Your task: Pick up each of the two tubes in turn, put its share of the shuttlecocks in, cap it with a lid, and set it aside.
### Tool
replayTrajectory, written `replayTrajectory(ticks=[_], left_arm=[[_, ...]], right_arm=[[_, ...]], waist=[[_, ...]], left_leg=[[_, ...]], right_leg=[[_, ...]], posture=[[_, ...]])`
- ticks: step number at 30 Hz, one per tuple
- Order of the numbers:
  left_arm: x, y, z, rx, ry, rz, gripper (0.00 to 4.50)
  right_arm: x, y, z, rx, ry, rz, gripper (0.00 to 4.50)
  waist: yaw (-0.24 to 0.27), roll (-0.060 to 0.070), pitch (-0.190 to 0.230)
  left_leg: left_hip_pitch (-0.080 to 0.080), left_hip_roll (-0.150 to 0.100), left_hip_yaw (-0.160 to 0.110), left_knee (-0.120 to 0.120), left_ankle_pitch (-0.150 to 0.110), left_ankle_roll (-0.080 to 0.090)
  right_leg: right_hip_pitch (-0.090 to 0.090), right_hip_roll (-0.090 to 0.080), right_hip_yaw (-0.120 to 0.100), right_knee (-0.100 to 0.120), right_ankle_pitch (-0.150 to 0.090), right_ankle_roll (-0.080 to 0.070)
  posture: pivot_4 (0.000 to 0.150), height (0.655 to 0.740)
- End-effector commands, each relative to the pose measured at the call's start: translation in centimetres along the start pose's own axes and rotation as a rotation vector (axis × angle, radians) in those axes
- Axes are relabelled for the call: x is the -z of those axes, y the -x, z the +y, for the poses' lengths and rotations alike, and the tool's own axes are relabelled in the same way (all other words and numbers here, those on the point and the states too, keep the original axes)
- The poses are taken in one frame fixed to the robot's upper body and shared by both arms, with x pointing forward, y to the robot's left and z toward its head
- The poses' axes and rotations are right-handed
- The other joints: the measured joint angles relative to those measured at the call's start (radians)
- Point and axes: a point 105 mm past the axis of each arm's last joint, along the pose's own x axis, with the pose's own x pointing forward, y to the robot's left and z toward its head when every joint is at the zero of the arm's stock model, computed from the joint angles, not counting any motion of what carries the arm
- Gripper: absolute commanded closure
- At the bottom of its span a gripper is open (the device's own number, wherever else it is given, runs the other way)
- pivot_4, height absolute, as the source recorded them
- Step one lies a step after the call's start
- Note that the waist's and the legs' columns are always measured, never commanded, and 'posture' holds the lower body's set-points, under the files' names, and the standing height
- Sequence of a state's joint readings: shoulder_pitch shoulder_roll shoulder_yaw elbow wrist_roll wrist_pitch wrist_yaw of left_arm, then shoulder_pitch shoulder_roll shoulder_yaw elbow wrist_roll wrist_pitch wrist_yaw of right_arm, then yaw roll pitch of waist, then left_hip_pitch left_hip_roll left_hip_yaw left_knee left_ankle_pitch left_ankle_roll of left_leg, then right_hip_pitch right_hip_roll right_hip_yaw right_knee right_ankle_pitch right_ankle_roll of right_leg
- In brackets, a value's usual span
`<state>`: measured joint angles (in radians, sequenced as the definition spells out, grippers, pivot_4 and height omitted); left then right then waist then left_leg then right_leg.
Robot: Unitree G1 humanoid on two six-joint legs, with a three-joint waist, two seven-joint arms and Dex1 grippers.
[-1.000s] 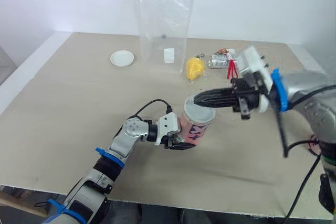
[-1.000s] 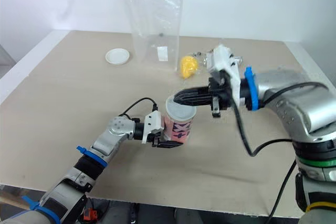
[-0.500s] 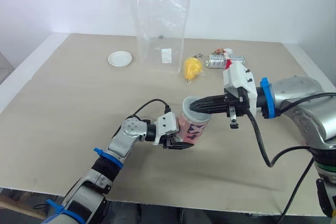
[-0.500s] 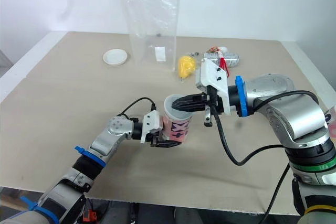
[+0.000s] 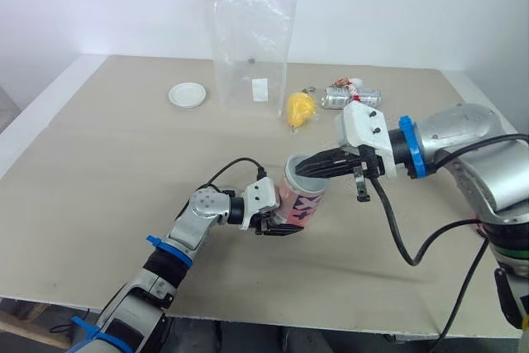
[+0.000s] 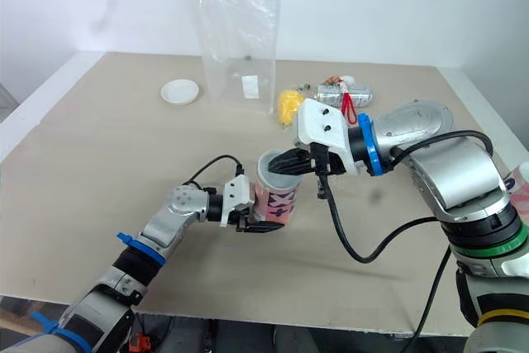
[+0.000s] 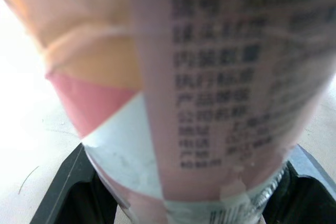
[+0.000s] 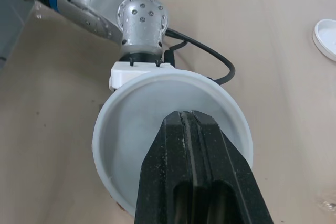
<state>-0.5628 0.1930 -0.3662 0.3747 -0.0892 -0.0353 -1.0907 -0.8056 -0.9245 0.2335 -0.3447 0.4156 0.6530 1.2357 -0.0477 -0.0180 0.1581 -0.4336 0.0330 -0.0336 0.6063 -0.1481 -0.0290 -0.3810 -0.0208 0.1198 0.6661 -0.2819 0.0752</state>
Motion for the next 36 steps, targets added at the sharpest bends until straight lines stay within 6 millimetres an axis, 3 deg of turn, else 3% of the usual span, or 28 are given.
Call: replayTrajectory(ticks=[1,22,25,27,31,36], left_arm=[[2.3,0.1,-0.9,0.021,0.07,0.08,1.57],[2.2,0.0,-0.6,0.01,0.079,0.074,1.57],[2.1,0.0,-0.5,0.007,0.082,0.071,1.57],[2.1,0.0,-0.5,0.005,0.082,0.07,1.57],[2.2,0.5,-0.3,-0.005,0.08,0.071,1.57],[2.2,0.8,-0.2,-0.011,0.078,0.071,1.57]], right_arm=[[1.9,-1.4,1.2,-0.092,-0.04,0.074,4.46],[3.2,-3.4,2.5,-0.273,-0.107,0.253,4.46],[2.3,-3.5,2.2,-0.274,-0.116,0.203,4.46],[1.2,-3.2,1.6,-0.25,-0.142,0.132,4.46],[-2.4,0.4,-1.1,-0.127,-0.245,-0.157,4.46],[-2.6,3.2,-1.2,-0.027,-0.261,-0.31,4.46]], waist=[[0.0,-0.001,-0.001],[-0.001,-0.007,-0.011],[-0.001,-0.009,-0.016],[-0.001,-0.01,-0.016],[-0.001,-0.008,-0.014],[0.002,-0.006,-0.01]], left_leg=[[0.001,0.0,0.0,0.0,0.0,0.0],[0.012,0.004,0.002,-0.003,-0.002,-0.003],[0.012,0.004,0.002,-0.003,-0.003,-0.004],[0.012,0.005,0.002,-0.003,-0.003,-0.005],[0.01,0.005,0.002,-0.004,-0.003,-0.004],[0.005,0.003,0.0,-0.004,-0.003,-0.004]], right_leg=[[0.0,0.0,0.0,0.0,0.0,0.0],[0.006,0.0,-0.002,-0.001,-0.005,-0.01],[0.006,-0.001,-0.003,-0.001,-0.006,-0.01],[0.006,0.0,-0.003,-0.001,-0.006,-0.011],[0.008,0.0,-0.004,-0.001,-0.006,-0.011],[0.005,0.0,-0.005,-0.001,-0.004,-0.007]], posture=[[0.15,0.74],[0.15,0.74],[0.15,0.74],[0.15,0.74],[0.15,0.74],[0.15,0.74]])
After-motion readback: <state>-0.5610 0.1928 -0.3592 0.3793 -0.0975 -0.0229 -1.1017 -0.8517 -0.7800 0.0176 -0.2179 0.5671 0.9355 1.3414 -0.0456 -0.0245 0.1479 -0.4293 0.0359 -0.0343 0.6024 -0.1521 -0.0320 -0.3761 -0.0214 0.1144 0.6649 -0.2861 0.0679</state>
